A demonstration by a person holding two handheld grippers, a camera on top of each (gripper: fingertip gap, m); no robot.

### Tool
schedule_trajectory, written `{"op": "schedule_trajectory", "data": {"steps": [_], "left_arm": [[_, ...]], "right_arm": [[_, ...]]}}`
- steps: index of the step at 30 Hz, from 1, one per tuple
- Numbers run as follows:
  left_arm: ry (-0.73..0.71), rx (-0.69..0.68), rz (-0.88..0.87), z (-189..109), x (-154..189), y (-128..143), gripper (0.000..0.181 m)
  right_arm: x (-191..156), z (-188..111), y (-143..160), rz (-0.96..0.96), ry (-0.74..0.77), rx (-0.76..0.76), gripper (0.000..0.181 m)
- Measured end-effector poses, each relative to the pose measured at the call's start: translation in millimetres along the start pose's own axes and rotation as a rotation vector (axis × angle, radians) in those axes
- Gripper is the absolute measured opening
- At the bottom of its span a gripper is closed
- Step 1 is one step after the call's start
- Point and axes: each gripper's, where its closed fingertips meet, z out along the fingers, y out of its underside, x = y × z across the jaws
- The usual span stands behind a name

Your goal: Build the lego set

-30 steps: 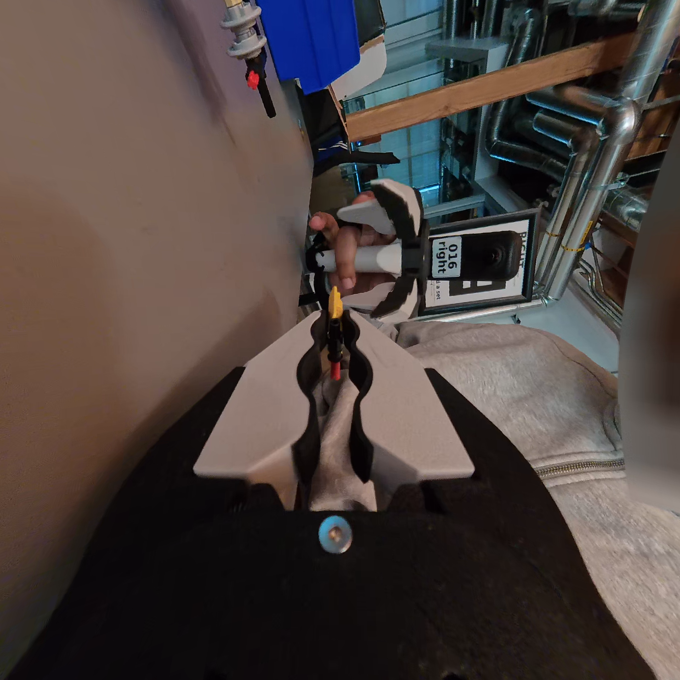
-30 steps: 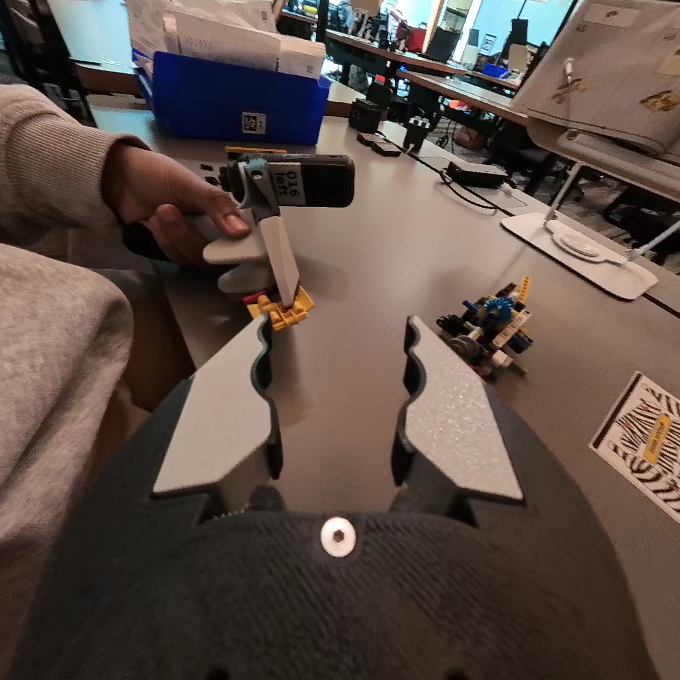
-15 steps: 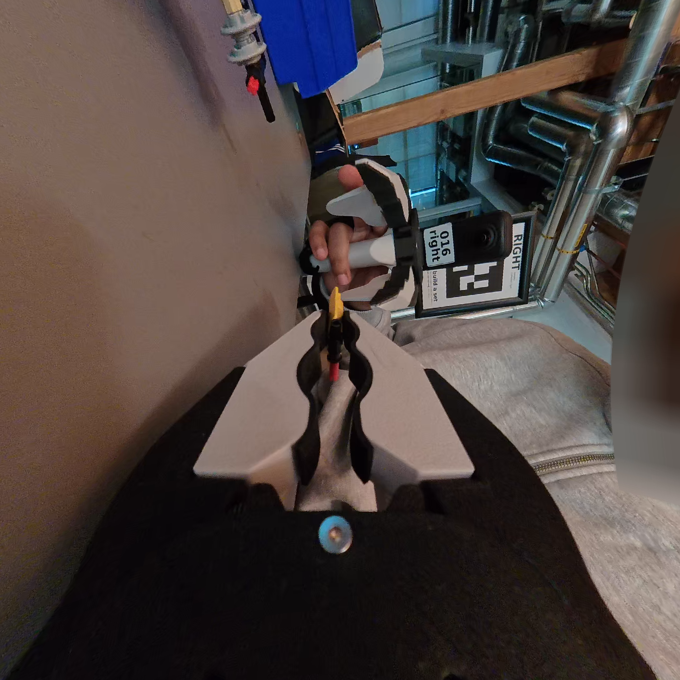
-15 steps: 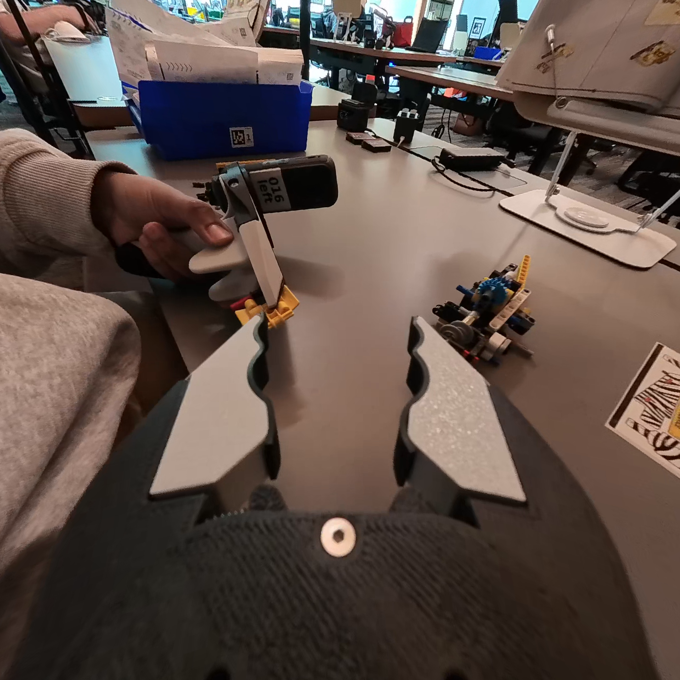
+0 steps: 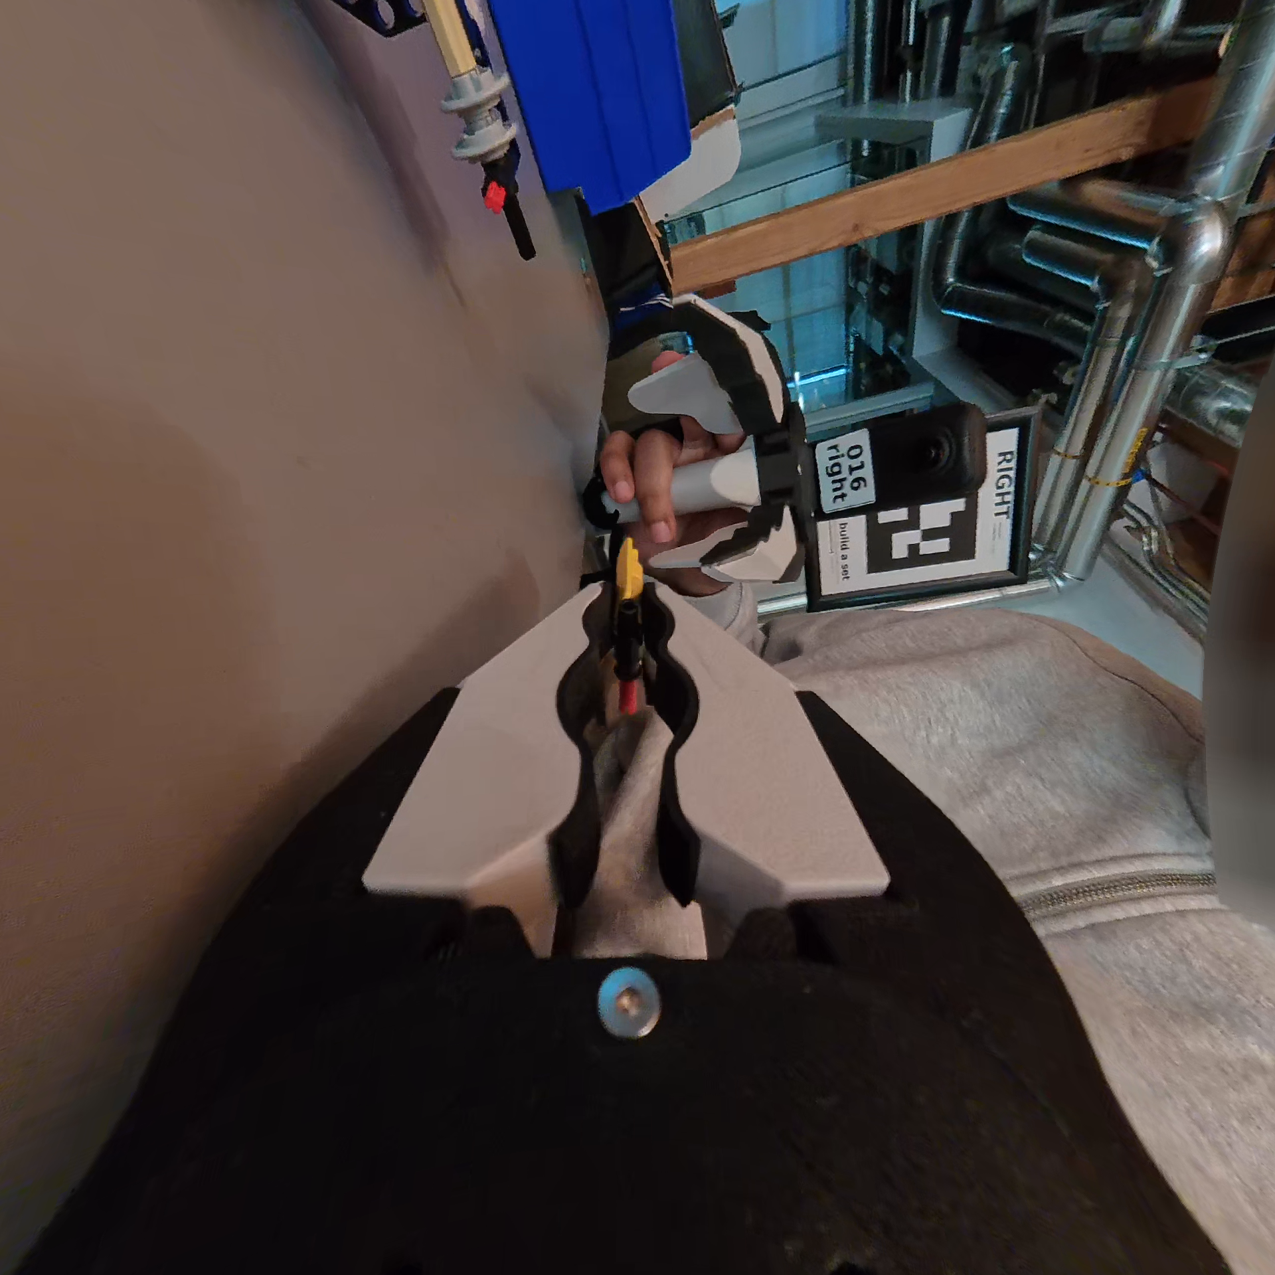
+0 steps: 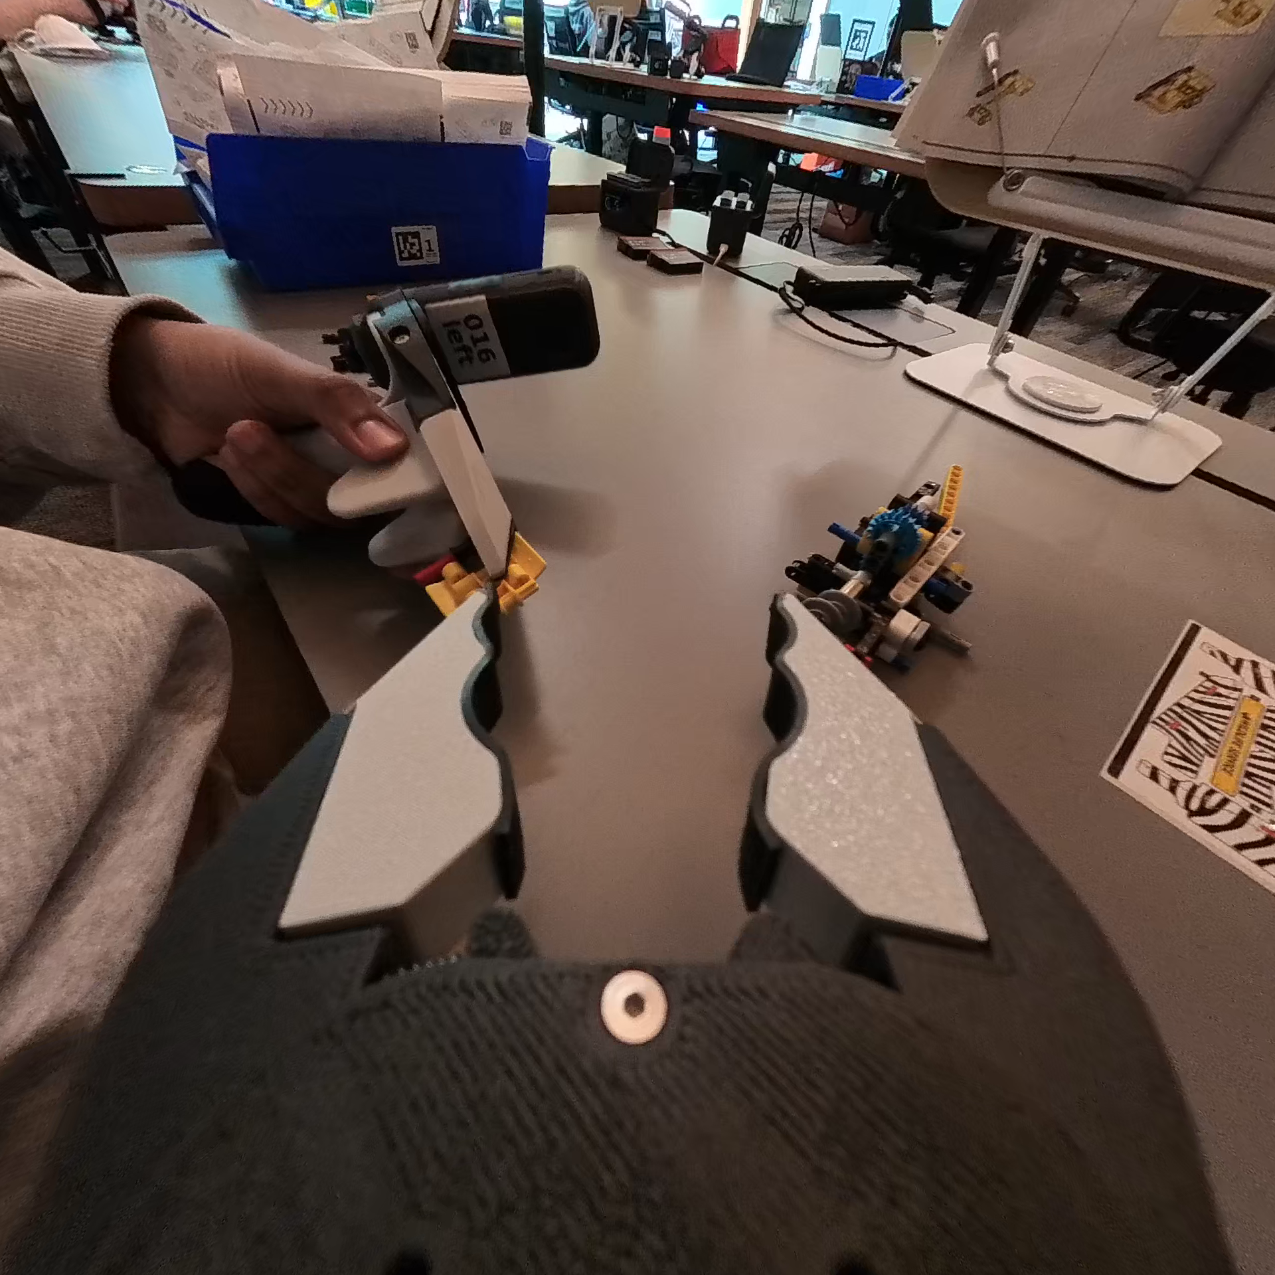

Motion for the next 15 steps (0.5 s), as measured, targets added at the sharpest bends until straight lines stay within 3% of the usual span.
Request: {"op": "schedule_trajectory", "data": {"steps": [2, 5, 10, 15], "left_arm": [[-0.069, 0.001, 0.047, 0.3, -7.2, -0.5, 0.004], [-0.304, -0.047, 0.228, -0.8, -30.5, 0.6, 0.005], [-0.314, -0.018, 0.227, -3.6, -31.5, -5.2, 0.005], [-0.482, -0.082, 0.359, -13.6, -41.7, -4.6, 0.007]], "right_arm": [[0.6, -0.2, 0.4, -0.004, 0.004, -0.002, 0.077], [0.7, -0.4, 0.3, -0.006, 0.007, -0.002, 0.076], [-0.4, 0.1, 1.0, -0.020, 0.009, -0.007, 0.075], [-0.6, 0.5, 1.8, -0.030, 0.012, -0.013, 0.074]]}}
